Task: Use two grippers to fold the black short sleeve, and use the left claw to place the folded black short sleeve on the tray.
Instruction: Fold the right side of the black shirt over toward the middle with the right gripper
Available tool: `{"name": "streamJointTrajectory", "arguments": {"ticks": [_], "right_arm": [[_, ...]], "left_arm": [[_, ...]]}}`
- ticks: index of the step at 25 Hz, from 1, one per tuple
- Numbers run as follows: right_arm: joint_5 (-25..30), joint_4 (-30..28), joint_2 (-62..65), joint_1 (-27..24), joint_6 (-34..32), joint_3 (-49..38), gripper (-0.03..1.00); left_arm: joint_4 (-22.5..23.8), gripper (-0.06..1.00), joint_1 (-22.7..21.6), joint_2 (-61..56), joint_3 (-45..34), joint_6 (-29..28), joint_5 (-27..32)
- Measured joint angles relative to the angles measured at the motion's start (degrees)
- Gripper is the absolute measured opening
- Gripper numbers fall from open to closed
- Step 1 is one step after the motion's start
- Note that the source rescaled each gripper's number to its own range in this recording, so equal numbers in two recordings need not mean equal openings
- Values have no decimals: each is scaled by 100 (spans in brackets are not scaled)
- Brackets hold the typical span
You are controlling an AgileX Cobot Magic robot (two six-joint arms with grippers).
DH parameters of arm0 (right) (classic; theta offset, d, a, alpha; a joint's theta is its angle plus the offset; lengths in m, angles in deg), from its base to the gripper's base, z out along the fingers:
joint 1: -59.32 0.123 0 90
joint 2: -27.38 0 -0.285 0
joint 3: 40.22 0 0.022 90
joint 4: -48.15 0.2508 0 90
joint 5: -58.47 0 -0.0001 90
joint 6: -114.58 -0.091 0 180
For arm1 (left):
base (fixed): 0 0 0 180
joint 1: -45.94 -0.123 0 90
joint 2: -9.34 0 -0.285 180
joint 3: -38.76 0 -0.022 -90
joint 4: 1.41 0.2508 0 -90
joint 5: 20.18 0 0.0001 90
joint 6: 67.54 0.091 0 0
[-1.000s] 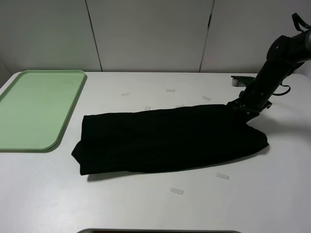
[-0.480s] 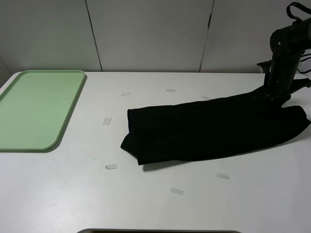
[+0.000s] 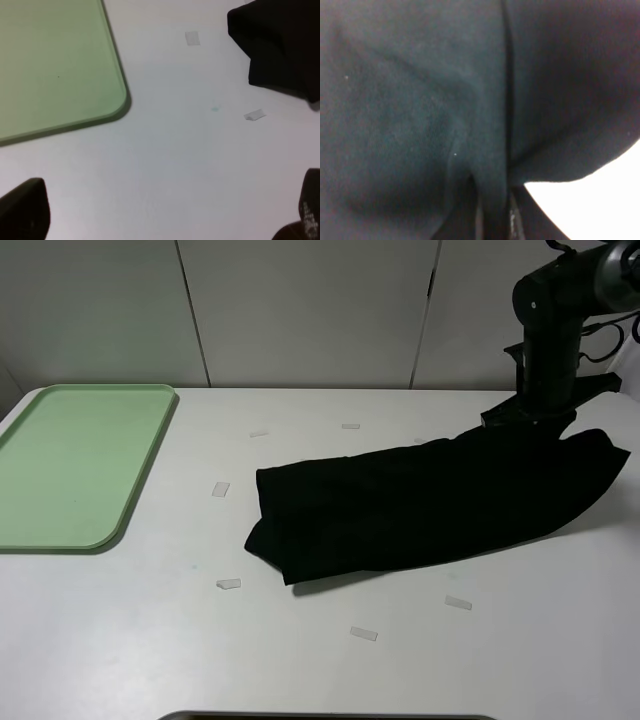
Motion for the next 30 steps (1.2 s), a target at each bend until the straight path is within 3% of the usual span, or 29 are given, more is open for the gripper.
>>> {"name": "streamJointTrajectory", "arguments": {"ticks": [9,18,25,30], "right_arm": [[595,174,7,555,-125,92,5],[634,846,7,1122,-219,96,5],[644,857,13,1298,-427,96,5],[655,679,145,1425,-445,155,5]], "left_arm": [[0,100,0,0,0,0,0],[0,100,0,0,0,0,0],[8,100,0,0,0,0,0],[362,100,0,0,0,0,0]]}}
